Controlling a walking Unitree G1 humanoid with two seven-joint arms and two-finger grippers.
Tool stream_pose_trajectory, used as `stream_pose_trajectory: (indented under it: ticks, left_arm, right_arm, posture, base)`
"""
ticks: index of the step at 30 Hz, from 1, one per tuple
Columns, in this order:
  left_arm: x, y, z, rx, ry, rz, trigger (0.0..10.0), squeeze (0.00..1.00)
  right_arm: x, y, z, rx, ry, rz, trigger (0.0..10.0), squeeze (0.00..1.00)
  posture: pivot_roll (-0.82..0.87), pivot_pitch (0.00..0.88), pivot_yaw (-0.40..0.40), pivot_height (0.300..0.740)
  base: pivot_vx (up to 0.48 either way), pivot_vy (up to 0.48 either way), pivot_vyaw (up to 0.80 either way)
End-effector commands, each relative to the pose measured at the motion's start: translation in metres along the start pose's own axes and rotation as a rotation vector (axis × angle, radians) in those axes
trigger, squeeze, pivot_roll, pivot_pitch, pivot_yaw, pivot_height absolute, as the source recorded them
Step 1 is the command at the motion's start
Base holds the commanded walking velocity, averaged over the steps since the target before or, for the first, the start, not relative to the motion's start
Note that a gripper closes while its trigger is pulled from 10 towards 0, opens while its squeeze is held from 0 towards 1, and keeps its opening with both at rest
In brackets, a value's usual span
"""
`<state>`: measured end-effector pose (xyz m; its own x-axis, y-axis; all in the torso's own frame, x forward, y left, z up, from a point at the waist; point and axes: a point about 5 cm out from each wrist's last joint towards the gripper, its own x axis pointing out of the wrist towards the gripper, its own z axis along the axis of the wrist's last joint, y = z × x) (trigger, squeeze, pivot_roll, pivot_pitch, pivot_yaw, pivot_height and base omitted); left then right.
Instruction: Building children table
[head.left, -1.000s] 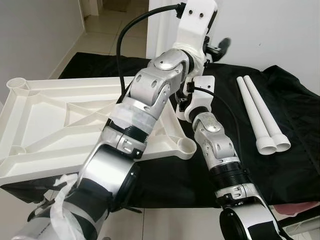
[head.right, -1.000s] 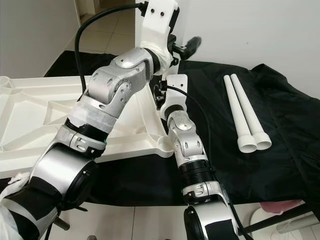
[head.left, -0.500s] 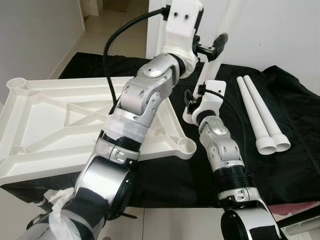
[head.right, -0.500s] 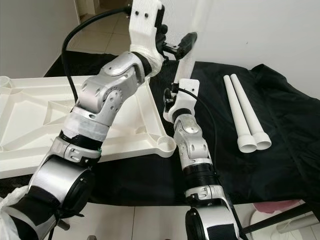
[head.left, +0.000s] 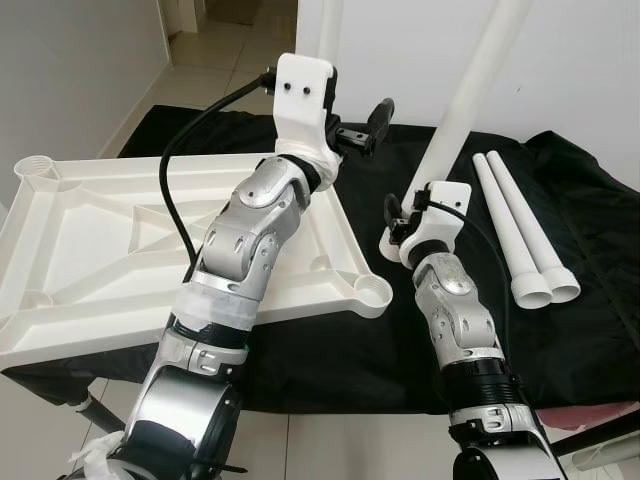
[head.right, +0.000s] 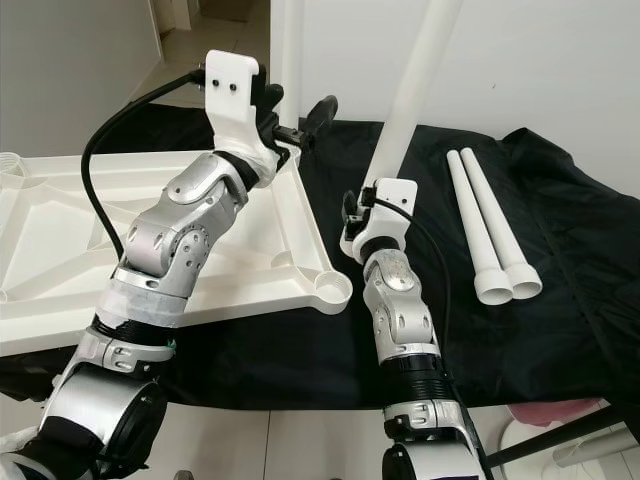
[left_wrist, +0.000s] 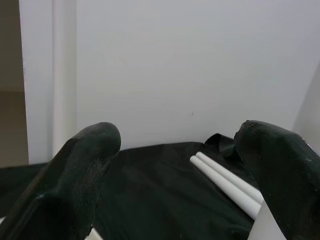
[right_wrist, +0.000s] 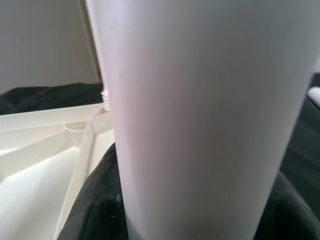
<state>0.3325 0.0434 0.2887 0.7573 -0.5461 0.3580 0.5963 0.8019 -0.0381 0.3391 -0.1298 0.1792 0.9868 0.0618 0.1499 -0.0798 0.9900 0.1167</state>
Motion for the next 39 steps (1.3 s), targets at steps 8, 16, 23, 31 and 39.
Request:
stream_pose_trajectory:
  ticks: [8, 16, 23, 31, 39]
  left_arm:
    - [-0.03, 0.003, -0.029, 0.225, 0.068, -0.094, 10.0, 0.0]
    - [-0.062, -0.002, -0.056, 0.155, 0.143, -0.155, 10.0, 0.0]
    - [-0.088, -0.005, -0.077, 0.163, 0.228, -0.193, 10.0, 0.0]
    - [-0.097, -0.01, -0.083, 0.151, 0.254, -0.198, 10.0, 0.0]
    - [-0.098, -0.012, -0.084, 0.151, 0.259, -0.209, 10.0, 0.0]
  right_arm:
    - [-0.018, -0.001, -0.016, -0.104, -0.001, 0.101, 10.0, 0.0]
    - [-0.03, 0.008, -0.028, -0.13, -0.015, 0.233, 10.0, 0.0]
    - [-0.038, 0.013, -0.039, -0.136, -0.005, 0.312, 10.0, 0.0]
    - [-0.047, 0.003, -0.056, -0.124, 0.036, 0.344, 10.0, 0.0]
    - [-0.048, -0.002, -0.07, -0.16, 0.078, 0.406, 10.0, 0.0]
  posture:
    - [0.03, 0.0, -0.049, 0.74]
    - [0.03, 0.0, -0.049, 0.74]
    - [0.04, 0.01, -0.052, 0.74]
    - [0.03, 0.012, -0.059, 0.74]
    - [0.03, 0.013, -0.05, 0.74]
  base:
    - [0.0, 0.0, 0.0]
    - [0.0, 0.0, 0.0]
    - [0.0, 0.0, 0.0]
    - [0.0, 0.0, 0.0]
    - [0.0, 0.0, 0.0]
